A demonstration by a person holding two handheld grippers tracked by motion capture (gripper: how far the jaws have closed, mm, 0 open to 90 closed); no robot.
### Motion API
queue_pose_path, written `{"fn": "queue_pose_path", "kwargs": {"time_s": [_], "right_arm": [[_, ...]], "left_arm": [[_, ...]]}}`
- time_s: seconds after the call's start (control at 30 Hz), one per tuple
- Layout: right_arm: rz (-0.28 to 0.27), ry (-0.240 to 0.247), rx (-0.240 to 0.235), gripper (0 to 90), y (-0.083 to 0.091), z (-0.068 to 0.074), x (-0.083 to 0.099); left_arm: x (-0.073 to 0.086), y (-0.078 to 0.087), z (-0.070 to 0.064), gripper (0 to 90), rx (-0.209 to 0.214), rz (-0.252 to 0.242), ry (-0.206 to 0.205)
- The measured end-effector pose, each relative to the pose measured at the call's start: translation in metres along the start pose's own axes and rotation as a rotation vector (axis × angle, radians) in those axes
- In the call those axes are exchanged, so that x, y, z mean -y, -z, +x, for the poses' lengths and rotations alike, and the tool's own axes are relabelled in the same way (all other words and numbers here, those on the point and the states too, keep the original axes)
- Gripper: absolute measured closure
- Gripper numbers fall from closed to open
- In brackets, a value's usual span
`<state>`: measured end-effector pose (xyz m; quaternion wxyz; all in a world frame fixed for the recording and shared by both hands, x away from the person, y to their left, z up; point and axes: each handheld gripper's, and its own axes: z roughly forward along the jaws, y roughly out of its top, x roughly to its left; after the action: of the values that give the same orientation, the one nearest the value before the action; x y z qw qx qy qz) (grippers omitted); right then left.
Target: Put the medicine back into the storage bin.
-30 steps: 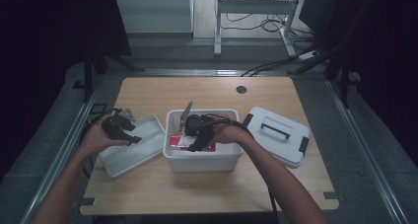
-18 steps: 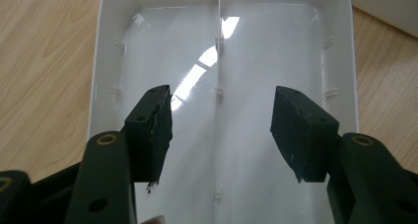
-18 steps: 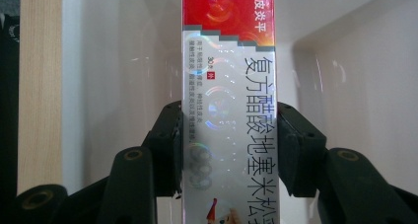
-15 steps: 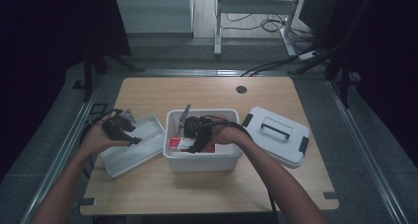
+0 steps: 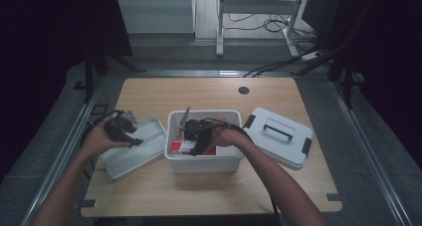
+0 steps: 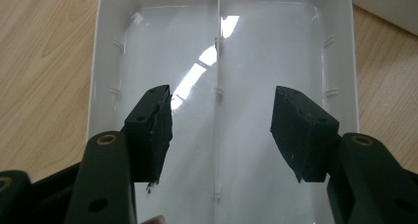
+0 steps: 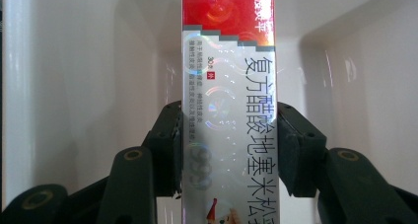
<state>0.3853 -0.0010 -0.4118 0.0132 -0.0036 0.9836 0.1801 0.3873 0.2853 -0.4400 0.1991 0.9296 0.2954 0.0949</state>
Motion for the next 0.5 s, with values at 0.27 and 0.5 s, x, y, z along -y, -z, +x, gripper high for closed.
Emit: {"fn": "queue_pose_path", "kwargs": {"time_s": [0.27, 0.5], "right_arm": [[0.006, -0.007, 0.0, 50.9, -0.0031, -0.0026, 0.0018], [0.011, -0.005, 0.003, 50.8, -0.0063, -0.0032, 0.0018]], "left_arm": [[0.0007, -0.002, -0.0003, 41.3, 0.002, 0.0, 0.001], [-0.0005, -0.002, -0.0006, 41.4, 0.002, 0.003, -0.001]]}}
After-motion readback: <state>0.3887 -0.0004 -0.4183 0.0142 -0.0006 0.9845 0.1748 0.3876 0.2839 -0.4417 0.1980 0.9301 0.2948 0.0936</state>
